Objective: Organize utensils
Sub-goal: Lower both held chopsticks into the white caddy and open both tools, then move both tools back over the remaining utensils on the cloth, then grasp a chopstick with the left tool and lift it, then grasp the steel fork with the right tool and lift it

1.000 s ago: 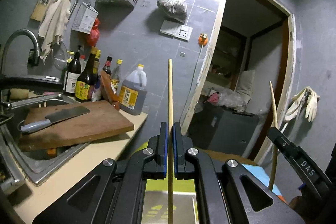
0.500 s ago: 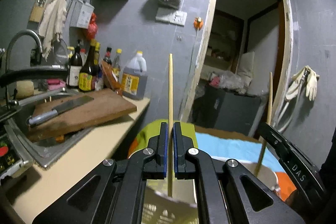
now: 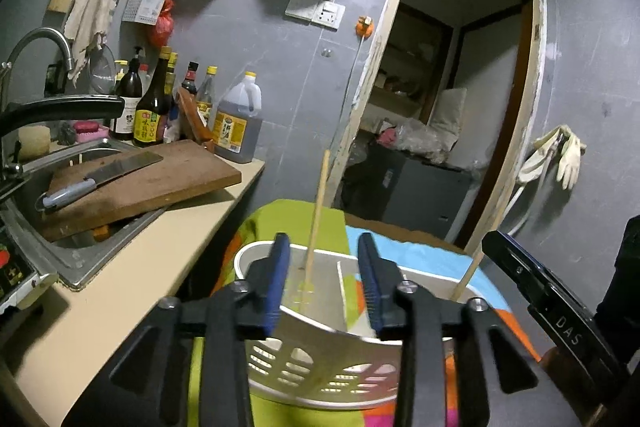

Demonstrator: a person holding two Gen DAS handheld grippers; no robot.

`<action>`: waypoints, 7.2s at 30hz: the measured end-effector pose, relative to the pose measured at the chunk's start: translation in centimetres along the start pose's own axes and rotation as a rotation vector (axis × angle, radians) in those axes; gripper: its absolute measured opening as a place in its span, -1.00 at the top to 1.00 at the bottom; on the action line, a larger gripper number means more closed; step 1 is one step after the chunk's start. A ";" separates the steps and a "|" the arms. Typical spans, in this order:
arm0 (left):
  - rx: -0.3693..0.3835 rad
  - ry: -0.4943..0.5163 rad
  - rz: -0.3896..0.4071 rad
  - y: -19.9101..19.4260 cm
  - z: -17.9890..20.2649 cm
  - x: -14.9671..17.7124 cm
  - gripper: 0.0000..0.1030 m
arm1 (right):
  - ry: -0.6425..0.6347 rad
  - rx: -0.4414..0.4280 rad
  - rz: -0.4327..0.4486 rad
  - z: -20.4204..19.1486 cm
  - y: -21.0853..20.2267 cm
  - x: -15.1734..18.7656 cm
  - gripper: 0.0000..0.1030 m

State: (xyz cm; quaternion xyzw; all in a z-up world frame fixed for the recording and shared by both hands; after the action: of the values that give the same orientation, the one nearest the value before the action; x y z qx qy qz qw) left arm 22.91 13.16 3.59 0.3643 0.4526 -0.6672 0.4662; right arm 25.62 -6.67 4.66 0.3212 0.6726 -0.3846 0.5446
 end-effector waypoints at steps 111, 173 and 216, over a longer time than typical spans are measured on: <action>0.067 0.300 -0.746 11.4 17.1 16.1 0.92 | 0.102 0.171 -0.653 20.0 -3.1 10.5 0.87; 0.139 0.217 -0.509 6.7 17.0 13.1 0.91 | 0.178 0.175 -0.697 20.1 -2.3 11.6 0.44; 0.255 0.178 -0.023 -0.6 16.5 6.5 0.91 | -0.223 0.313 0.034 9.1 -10.2 -0.2 0.59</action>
State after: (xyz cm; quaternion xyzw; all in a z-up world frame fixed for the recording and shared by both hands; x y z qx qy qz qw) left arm 19.36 -4.17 3.20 0.4729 0.4079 -0.6897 0.3666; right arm 21.42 -19.64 5.56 0.3686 0.5345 -0.5083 0.5657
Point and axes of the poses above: each gripper's, at about its wrist camera, not at the fingertips, and y roughly the way its jaws point, z to its right, x to its underside, the point moved 5 cm from there along y, roughly the way its jaws point, and after that the axes turned 1 degree about -y, right-handed, at the moved point
